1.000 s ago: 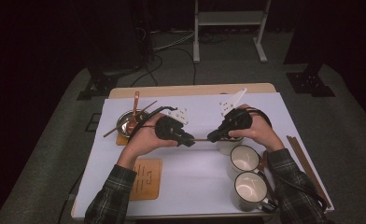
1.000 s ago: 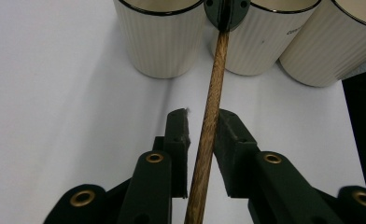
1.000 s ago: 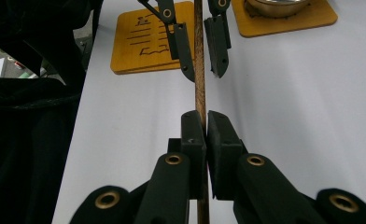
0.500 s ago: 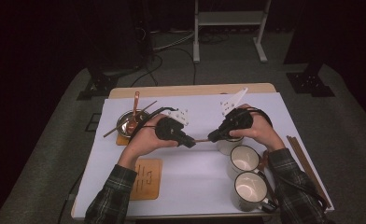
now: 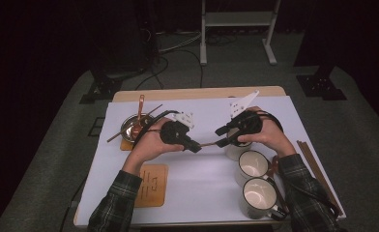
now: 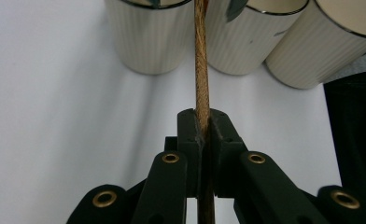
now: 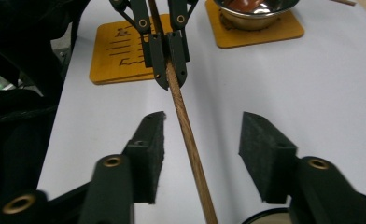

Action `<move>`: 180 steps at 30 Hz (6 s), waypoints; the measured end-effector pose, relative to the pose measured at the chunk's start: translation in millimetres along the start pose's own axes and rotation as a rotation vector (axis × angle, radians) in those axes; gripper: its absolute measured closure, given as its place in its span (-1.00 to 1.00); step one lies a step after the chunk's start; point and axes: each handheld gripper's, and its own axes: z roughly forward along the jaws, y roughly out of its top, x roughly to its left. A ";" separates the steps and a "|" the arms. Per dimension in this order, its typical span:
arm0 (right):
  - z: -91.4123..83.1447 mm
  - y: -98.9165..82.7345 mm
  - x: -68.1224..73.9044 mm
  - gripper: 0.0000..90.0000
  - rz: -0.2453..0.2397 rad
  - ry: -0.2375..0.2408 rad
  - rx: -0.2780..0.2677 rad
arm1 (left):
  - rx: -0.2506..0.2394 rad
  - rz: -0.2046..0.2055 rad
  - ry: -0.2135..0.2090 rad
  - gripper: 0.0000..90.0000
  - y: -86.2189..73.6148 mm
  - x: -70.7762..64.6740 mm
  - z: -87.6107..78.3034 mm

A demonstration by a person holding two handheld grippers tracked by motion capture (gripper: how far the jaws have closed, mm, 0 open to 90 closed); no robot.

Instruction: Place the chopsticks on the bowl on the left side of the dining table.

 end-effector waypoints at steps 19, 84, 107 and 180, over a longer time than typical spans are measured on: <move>-22.2 -13.5 -9.4 -0.46 0.058 -0.208 -0.065 | 0.008 -0.114 0.076 0.87 -10.0 12.0 -10.4; -65.7 -157.1 -73.7 -0.53 0.495 -0.704 -0.089 | -0.007 -0.294 0.319 0.87 -69.4 49.3 -69.1; -35.8 -181.0 -82.1 -0.62 0.530 -0.760 0.015 | 0.013 -0.349 0.396 0.87 -91.6 62.0 -78.6; -35.9 -187.3 -83.4 -0.71 0.568 -0.758 -0.024 | 0.038 -0.515 0.517 0.85 -161.7 98.6 -82.6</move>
